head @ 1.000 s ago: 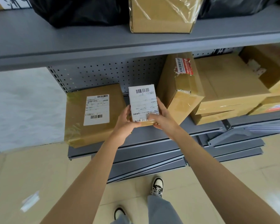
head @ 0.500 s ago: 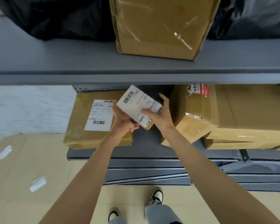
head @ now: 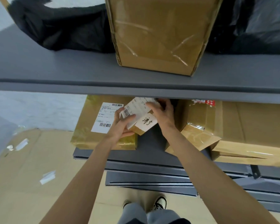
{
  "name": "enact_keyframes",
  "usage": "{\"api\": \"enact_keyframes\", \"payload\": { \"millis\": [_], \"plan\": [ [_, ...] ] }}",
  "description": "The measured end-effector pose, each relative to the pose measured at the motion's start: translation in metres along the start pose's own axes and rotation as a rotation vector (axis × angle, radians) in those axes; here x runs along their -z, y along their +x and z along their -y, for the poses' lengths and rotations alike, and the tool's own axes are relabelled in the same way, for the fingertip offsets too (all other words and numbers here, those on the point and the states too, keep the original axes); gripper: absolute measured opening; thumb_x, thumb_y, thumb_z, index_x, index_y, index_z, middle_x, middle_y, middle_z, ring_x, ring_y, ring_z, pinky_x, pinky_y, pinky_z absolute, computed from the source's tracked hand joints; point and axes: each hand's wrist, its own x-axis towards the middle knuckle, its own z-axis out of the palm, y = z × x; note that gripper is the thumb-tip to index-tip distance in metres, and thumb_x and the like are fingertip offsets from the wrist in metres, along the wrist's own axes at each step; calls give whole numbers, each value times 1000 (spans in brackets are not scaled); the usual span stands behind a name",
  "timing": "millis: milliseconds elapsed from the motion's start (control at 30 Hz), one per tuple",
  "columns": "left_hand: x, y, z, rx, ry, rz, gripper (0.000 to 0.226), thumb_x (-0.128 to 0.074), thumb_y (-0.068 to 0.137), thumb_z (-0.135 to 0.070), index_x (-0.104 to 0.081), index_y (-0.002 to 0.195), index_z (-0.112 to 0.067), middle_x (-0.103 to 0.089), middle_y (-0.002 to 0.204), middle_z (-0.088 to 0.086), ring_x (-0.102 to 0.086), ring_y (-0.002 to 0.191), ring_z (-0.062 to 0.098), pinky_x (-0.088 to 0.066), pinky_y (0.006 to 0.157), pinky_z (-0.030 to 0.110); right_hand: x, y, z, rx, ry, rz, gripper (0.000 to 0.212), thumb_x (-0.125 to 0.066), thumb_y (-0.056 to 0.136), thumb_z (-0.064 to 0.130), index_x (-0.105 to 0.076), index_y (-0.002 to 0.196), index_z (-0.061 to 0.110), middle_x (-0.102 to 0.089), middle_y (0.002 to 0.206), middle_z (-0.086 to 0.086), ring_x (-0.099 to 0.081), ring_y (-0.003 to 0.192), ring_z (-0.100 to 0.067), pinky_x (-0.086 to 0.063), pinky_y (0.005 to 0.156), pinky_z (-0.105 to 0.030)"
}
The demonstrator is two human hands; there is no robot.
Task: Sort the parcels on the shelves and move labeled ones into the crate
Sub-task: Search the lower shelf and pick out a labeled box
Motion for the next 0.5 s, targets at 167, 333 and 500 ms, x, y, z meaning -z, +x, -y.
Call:
{"api": "enact_keyframes", "payload": {
  "millis": [167,333,500],
  "plan": [
    [-29,4,4,-40,41,-15,81,-72,76,-36,-17,136,-35,-57,122,1,-65,99,22,-57,60,27,2,-3,-3,41,-125,-38,88,-76,74,35,-24,144,33,-11,153,-8,-29,136,-34,-38,107,-46],
    [-41,5,2,60,-153,50,80,-64,84,-10,-13,146,-18,-66,103,16,-71,83,33,-58,75,35,5,-7,-18,-90,76,-12,104,-72,77,17,0,150,31,-46,135,0,-47,122,-18,-38,105,-36],
    [-64,5,0,139,101,90,31,-30,97,-6,-52,119,-2,-60,122,19,-62,104,26,-54,82,30,-13,-14,-41,-297,16,42,63,-53,92,32,-21,146,31,-53,133,-9,-55,116,-29,-48,97,-46]
  ]
}}
